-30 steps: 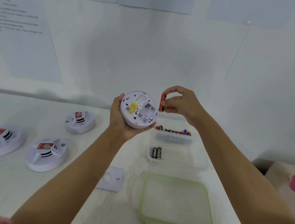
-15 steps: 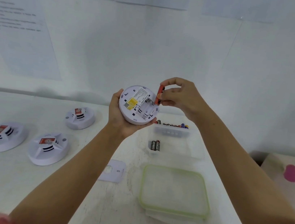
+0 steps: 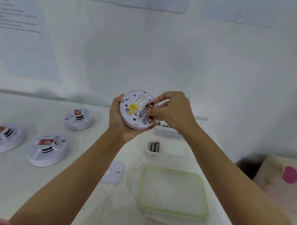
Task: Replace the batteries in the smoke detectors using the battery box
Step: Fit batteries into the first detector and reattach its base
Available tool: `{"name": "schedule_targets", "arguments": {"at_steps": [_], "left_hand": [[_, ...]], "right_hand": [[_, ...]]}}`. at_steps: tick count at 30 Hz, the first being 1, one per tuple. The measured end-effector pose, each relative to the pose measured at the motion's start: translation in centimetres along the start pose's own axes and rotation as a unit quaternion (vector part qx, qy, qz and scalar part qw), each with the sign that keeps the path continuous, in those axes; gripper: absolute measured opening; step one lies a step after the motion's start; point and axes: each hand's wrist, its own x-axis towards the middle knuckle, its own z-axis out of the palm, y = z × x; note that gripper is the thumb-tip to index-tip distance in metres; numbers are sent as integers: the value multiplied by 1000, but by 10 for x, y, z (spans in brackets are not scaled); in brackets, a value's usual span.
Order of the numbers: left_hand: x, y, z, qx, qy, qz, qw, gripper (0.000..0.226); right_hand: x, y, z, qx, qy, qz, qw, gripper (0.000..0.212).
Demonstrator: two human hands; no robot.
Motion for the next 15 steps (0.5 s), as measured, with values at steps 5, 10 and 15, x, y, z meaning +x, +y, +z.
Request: {"name": "schedule_targets", "arguments": {"at_steps": [5,10,15], "left_hand": [[2,-6,0,-6,0,-15,1000,56],[4,-10,-2,4,7,-7,1000,46],[4,-13,-6,-1,-12,39,999,32]], "right_hand": [[-2,1,8,-30,-19,8,999,15],[-5,9,14,-33,9,7,999,12],[-9,19,24,-7,56,15,998,7]]}}
